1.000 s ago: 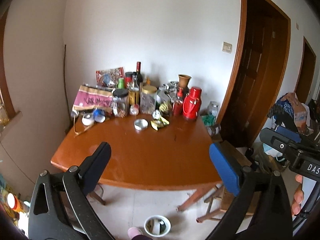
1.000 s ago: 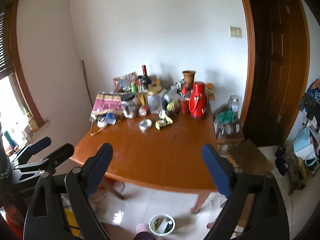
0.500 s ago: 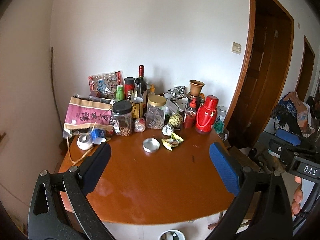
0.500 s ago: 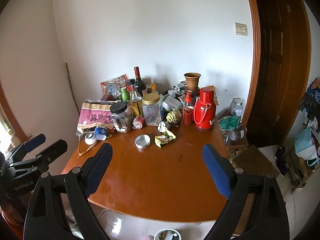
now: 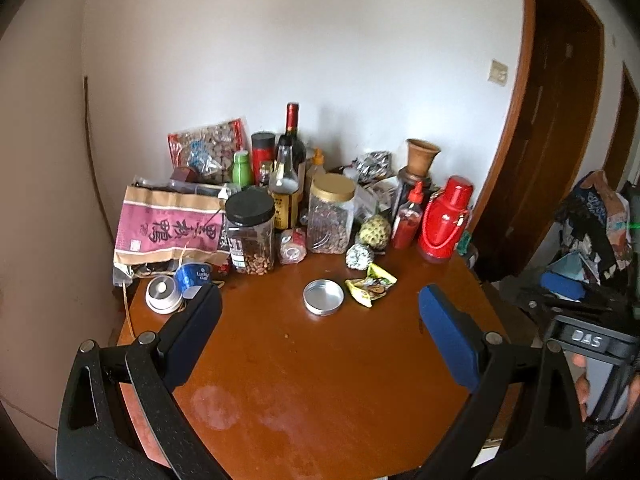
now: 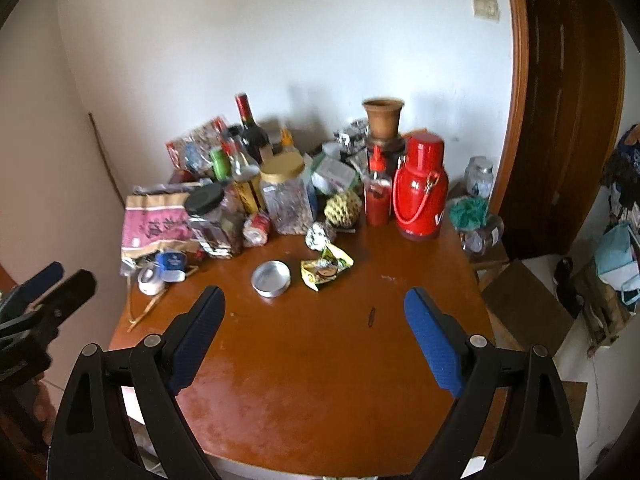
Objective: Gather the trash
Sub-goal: 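Move both tools back to the table, then grasp the round silver tin lid with the left tool while the right tool grasps the yellow snack packet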
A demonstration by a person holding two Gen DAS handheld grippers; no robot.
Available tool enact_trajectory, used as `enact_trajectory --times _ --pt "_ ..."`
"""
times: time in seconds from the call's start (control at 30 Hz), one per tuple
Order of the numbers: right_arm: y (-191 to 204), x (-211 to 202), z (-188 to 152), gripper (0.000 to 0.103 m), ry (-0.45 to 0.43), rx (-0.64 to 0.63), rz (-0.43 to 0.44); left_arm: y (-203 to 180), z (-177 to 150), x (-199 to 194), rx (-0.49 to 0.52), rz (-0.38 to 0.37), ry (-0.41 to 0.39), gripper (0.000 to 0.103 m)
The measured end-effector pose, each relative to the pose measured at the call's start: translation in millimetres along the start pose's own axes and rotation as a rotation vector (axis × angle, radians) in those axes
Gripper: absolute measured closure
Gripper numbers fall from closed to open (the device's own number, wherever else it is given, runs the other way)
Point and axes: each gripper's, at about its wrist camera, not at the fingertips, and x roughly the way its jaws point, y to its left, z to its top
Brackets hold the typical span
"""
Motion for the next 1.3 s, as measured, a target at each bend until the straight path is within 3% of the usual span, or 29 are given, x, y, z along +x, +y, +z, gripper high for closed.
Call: enact_trajectory --times 0.13,0.47,0.73,0.9,1.07,1.17,1.23,1.3 --pt "-15 50 14 0.013 0.094 0.009 0.037 3 2 33 -0.057 0.052 0.029 0.004" --pt "-36 192 31 0.013 0.336 0.020 0.074 23 -13 143 -0.190 0.164 0.217 0.004" --pt "-27 279 25 0.013 0.418 -0.114 0.097 36 -38 215 -0.229 0.205 0.337 0.005" --pt "-17 301 22 0.013 0.417 -0.252 0.102 38 -43 246 -0.233 0.206 0.378 0.027" --pt "-16 310 19 0.015 0.430 -0.252 0.146 38 -48 275 -0.263 0.155 0.410 0.044" --pt "-16 305 18 0.032 0.419 -0.254 0.185 38 -51 287 -0.288 0.128 0.425 0.052" --pt "-14 301 17 0.057 0.411 -0.280 0.181 37 -52 296 -0.303 0.118 0.437 0.056" --pt "-11 297 16 0.075 0.411 -0.302 0.187 36 -54 302 -0.308 0.115 0.444 0.062"
